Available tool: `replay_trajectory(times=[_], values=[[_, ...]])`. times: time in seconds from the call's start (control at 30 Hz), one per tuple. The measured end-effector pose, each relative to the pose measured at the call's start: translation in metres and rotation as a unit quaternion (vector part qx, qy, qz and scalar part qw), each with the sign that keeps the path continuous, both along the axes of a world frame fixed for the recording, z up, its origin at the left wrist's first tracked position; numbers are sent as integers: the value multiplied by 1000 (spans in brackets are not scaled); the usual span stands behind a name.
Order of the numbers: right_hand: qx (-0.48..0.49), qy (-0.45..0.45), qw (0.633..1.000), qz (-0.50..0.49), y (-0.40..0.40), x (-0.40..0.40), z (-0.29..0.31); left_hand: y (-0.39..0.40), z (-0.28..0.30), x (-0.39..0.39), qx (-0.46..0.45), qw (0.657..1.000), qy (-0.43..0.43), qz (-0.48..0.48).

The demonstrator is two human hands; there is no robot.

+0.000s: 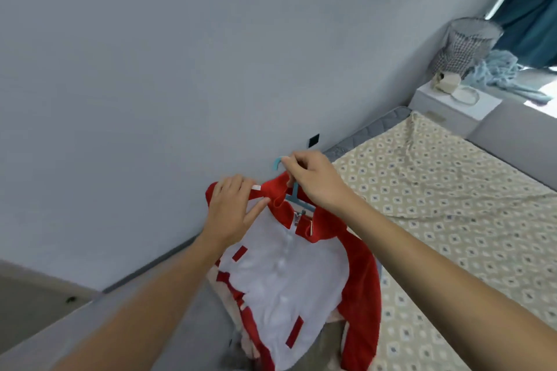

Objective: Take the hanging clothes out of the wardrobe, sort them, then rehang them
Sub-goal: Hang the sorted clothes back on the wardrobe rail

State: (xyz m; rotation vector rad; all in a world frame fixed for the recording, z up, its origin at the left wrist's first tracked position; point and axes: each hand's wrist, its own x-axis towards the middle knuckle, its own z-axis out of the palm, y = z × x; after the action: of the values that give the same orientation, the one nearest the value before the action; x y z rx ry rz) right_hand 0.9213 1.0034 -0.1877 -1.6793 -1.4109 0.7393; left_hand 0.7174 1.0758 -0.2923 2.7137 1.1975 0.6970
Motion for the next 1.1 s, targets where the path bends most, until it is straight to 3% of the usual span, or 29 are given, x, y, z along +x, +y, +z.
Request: replay_trajectory(times=[0.23, 0.43, 0.5, 0.6, 0.67, 0.83, 1.1], values=[[50, -4, 991, 125, -66, -115, 89, -108, 83, -112, 8, 985, -57, 162], [61, -12, 972, 226, -123, -226, 126, -194, 104, -209, -13, 958, -113, 265], [65, -8, 965, 252, -147, -259, 129, -230, 106, -234, -38, 939, -174, 295], [71, 5, 958, 279, -189, -303, 129, -303, 114, -260, -86, 889, -334, 300], [75, 4, 954, 289, -222, -329, 129, -358, 120, -270, -105, 877, -376, 280], [93, 20, 940, 328, -309, -376, 135, -480, 138, -279, -138, 880, -352, 288], [104, 68, 893, 433, -413, -433, 142, -602, 154, -303, -63, 856, -335, 388]])
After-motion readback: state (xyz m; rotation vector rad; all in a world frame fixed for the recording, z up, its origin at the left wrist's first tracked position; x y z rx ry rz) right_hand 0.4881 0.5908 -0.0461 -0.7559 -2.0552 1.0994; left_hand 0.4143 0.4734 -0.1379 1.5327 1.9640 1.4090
